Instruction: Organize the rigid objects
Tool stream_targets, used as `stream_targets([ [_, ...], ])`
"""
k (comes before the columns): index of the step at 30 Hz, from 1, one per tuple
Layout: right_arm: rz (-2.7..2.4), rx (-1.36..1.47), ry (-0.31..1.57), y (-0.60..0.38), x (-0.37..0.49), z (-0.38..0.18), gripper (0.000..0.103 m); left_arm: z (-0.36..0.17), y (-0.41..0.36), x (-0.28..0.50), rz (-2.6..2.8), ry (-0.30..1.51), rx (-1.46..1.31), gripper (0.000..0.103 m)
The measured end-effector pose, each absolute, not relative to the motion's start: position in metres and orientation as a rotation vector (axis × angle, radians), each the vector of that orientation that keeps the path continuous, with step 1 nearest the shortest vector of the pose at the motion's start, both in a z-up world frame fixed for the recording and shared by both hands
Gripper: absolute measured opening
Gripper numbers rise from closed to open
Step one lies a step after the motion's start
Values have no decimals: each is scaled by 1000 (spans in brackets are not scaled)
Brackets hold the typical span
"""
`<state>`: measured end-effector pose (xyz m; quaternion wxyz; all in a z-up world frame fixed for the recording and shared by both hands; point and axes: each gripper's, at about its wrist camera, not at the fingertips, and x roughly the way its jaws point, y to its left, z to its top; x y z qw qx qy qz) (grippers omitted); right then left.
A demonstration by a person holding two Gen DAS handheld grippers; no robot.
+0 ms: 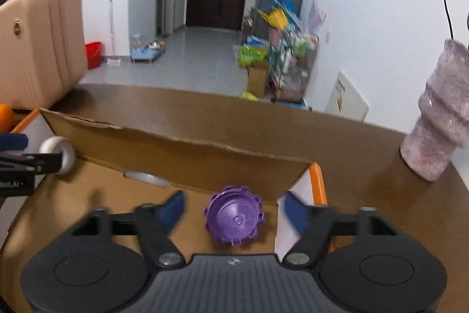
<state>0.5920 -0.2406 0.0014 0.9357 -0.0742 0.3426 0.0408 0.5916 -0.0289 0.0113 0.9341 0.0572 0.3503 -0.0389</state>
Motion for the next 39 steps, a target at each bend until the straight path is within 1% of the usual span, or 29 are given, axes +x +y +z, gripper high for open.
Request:
stream_targets([
  [3, 64, -132, 694, -245, 589, 5, 86, 30, -30, 574, -92, 689, 102, 76],
  [5, 66, -112, 654, -247, 574, 14, 86, 56, -28, 544, -139, 609, 74, 85],
  [8, 101, -65, 578, -252, 546, 40, 86, 94, -23, 495, -155, 496, 81, 89],
  [9, 115, -56, 558, -253, 534, 48, 86, 104, -22, 479, -163, 470, 88, 90],
  [11, 152, -35, 509, -254, 503, 68, 86, 119, -19, 443, -159, 433, 109, 97],
  [13, 183, -10, 461, -257, 469, 84, 89, 127, -16, 401, -149, 383, 124, 101],
  [15, 217, 5, 414, -258, 428, 94, 91, 129, -13, 361, -131, 343, 142, 102],
  [18, 239, 12, 354, -261, 365, 100, 98, 124, -7, 304, -115, 298, 159, 103],
  [21, 267, 17, 282, -260, 300, 102, 103, 112, 3, 261, -108, 289, 138, 103],
  [26, 255, -9, 226, -261, 213, 87, 103, 93, 13, 193, -66, 275, 71, 103],
  [30, 227, 49, 254, -265, 160, 56, 103, 69, 14, 142, -25, 249, 53, 103],
  [35, 209, 13, 278, -266, 102, 7, 103, 26, 10, 97, -52, 322, 0, 103],
  [39, 221, 109, 369, -276, 88, -17, 103, 6, 2, 80, -89, 347, 48, 103],
])
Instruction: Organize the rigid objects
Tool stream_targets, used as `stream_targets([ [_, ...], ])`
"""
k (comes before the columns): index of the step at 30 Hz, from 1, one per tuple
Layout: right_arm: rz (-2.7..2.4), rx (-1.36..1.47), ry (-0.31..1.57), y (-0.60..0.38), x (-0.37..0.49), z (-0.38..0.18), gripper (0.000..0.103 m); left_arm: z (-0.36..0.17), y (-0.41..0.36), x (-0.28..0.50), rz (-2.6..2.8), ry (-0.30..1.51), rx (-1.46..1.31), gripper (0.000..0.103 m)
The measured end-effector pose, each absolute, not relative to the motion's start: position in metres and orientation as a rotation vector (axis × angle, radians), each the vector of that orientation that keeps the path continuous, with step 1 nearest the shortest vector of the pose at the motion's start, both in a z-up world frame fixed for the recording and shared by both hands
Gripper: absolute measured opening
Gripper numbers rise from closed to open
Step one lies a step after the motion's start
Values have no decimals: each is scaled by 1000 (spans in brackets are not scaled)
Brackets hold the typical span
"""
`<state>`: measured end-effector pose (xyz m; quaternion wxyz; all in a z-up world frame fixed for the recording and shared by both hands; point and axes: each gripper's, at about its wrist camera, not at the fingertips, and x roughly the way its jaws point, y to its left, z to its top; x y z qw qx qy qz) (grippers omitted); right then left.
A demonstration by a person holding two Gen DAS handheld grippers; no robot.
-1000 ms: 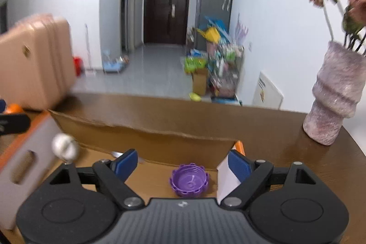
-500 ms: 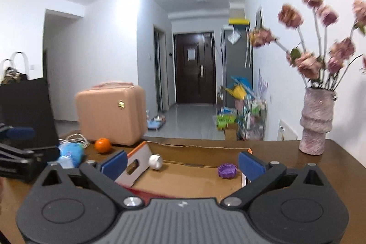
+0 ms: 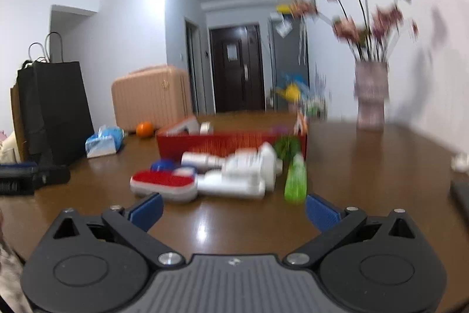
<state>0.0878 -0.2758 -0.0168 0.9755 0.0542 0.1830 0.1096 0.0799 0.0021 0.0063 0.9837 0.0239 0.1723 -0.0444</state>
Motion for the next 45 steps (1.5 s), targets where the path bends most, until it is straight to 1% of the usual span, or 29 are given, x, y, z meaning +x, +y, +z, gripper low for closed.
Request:
stream_targets([
  [6, 205, 143, 342, -284, 91, -22, 103, 6, -5, 86, -98, 333, 60, 103],
  [9, 218, 138, 383, -285, 103, -25, 103, 6, -10, 98, -96, 352, 49, 103],
  [15, 206, 114, 400, -282, 124, -24, 103, 2, -15, 136, -98, 393, 58, 103],
  [17, 250, 123, 416, -281, 137, -23, 94, 1, -16, 155, -89, 417, 61, 103],
  [19, 270, 129, 436, -279, 150, -24, 77, -1, -13, 175, -77, 439, 44, 103],
  [20, 271, 133, 450, -278, 160, -25, 72, -2, -11, 185, -78, 451, 28, 103],
  [21, 264, 145, 463, -279, 169, -27, 62, -3, -9, 195, -85, 466, 11, 102],
  [22, 255, 162, 476, -279, 177, -29, 54, -3, -8, 203, -88, 484, -1, 101],
  [24, 243, 215, 510, -282, 197, -34, 48, -6, -5, 221, -89, 516, -26, 93],
  [26, 236, 249, 537, -284, 215, -38, 41, -10, -4, 236, -85, 538, -30, 82],
  [27, 229, 250, 539, -284, 223, -40, 32, -12, -4, 242, -87, 546, -28, 79],
  [28, 216, 247, 539, -284, 229, -41, 25, -14, -4, 247, -91, 555, -28, 72],
  [29, 205, 251, 534, -285, 235, -41, 23, -16, -3, 252, -96, 568, -34, 67],
  [32, 187, 268, 543, -288, 251, -42, 22, -23, 2, 265, -115, 618, -78, 57],
  [36, 171, 267, 591, -290, 266, -50, 21, -27, 5, 269, -135, 615, -93, 58],
  [39, 183, 302, 610, -294, 271, -56, 20, -28, 8, 272, -171, 623, -120, 63],
  [41, 185, 331, 622, -297, 273, -58, 21, -27, 14, 279, -172, 661, -179, 69],
  [43, 189, 332, 636, -298, 275, -59, 20, -27, 21, 284, -189, 693, -234, 69],
  [45, 197, 310, 633, -297, 276, -60, 19, -30, 28, 287, -220, 720, -297, 65],
])
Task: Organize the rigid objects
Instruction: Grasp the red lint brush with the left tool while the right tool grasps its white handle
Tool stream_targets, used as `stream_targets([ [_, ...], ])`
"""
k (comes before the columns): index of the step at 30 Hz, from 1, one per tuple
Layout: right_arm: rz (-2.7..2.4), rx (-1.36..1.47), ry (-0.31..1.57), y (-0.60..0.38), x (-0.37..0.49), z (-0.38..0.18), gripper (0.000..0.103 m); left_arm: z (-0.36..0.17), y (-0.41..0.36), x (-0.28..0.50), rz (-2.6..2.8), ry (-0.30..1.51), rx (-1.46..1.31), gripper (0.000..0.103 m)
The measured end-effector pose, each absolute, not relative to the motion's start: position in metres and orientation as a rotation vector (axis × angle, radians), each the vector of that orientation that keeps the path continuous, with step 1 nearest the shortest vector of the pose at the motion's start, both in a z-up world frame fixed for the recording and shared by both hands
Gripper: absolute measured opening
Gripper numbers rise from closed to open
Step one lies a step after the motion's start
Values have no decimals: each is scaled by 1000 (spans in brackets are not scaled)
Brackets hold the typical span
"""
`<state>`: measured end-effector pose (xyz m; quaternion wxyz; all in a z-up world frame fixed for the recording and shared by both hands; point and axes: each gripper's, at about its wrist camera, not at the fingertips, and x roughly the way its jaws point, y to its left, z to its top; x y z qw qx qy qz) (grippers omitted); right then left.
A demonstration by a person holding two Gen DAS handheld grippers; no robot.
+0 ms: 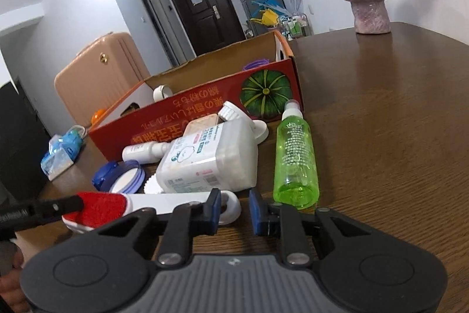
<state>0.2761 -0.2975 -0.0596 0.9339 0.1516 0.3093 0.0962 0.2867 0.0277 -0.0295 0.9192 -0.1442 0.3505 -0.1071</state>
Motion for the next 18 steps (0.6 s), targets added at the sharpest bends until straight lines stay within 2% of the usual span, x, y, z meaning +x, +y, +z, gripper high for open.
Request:
stream_targets([
  [2, 204, 313, 633, -298, 278, -59, 18, -33, 31, 286, -240, 715, -340, 59],
  [5, 211, 329, 635, -299, 276, -60, 13, -29, 26, 271, -231, 698, -316, 57],
  [18, 185, 362, 604, -317, 206, -56, 13, -18, 4, 193, -274, 669, -245, 55],
])
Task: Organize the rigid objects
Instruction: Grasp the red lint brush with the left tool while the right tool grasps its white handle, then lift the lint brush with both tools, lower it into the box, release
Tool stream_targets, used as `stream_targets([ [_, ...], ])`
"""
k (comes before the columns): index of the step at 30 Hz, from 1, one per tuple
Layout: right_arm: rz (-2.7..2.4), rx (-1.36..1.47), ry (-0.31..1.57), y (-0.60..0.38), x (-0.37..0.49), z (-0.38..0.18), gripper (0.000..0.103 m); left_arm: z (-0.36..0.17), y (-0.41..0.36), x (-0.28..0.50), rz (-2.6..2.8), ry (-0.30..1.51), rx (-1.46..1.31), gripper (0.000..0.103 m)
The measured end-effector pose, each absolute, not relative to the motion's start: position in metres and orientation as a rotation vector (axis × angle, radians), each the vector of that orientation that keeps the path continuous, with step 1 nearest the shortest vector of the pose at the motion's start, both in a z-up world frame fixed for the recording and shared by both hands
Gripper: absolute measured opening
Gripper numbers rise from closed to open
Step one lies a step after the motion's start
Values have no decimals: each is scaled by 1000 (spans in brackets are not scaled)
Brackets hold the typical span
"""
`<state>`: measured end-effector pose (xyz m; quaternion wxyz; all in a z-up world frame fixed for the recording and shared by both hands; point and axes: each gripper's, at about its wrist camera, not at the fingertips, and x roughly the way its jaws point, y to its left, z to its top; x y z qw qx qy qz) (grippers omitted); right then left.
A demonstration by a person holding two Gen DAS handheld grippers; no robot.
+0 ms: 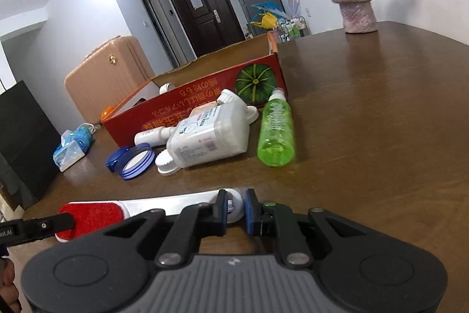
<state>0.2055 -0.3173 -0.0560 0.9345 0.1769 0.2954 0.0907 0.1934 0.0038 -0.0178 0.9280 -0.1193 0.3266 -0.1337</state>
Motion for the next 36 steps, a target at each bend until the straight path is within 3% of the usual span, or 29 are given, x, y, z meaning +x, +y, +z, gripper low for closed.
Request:
stream_targets([
  [10, 150, 378, 511, -339, 191, -32, 13, 5, -16, 203, -343, 581, -226, 55],
  [18, 158, 351, 413, -344, 272, 8, 13, 38, -16, 295, -366, 440, -220, 54],
  [26, 187, 394, 412, -342, 378, 20, 13, 37, 0, 396, -342, 510, -288, 54],
  [36, 218, 271, 511, -313, 446, -3, 13, 3, 16, 442, -275, 629, -243, 49],
])
